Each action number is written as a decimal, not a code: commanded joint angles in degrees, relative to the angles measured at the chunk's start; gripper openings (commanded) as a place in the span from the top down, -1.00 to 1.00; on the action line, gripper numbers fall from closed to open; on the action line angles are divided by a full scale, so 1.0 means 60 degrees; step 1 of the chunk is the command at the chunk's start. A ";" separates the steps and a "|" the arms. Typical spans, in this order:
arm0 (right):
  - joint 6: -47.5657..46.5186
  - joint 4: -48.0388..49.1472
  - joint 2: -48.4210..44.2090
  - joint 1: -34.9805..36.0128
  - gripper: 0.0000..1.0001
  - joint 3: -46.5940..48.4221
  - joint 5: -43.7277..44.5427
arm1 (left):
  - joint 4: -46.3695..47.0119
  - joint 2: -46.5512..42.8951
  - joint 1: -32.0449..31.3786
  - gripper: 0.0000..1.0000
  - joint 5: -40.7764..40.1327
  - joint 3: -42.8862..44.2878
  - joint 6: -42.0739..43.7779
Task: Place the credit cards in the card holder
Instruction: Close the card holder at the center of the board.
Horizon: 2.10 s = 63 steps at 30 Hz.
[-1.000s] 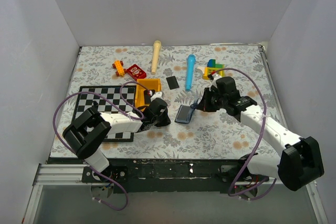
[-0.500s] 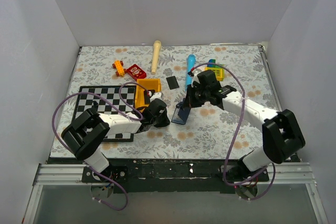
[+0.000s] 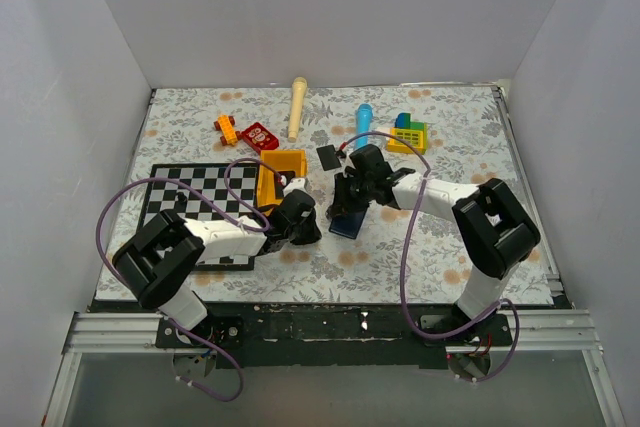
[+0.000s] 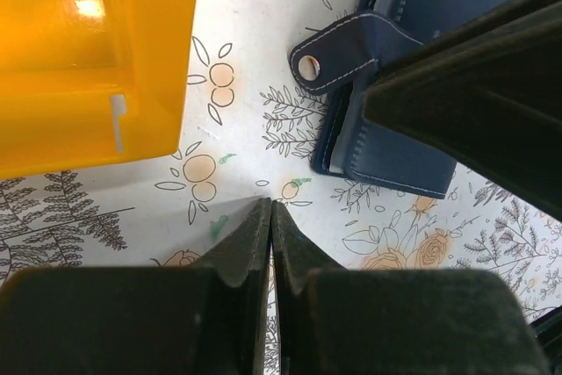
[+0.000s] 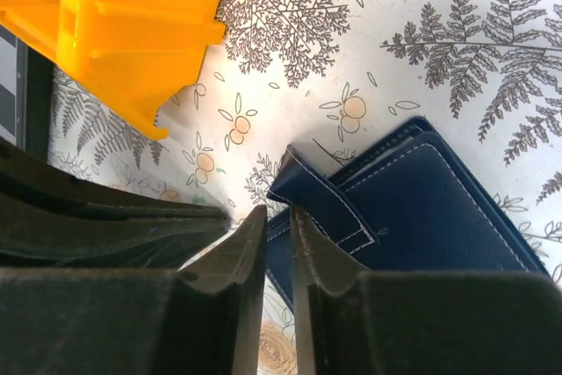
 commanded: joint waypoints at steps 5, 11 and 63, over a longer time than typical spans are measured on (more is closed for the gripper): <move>0.0031 0.0890 -0.0490 -0.0008 0.18 -0.0088 -0.0530 | -0.1161 -0.0518 -0.0066 1.00 -0.0242 -0.0319 0.0250; 0.0191 0.0364 -0.1955 -0.0023 0.12 -0.0396 0.0052 | -0.1556 -0.1352 -0.0051 1.00 -0.0505 -0.0173 0.0586; 0.5288 0.6645 -0.0757 -0.2001 -0.07 -0.4762 -0.0999 | -0.1425 0.1663 -0.0242 1.00 -0.1224 0.2977 0.2960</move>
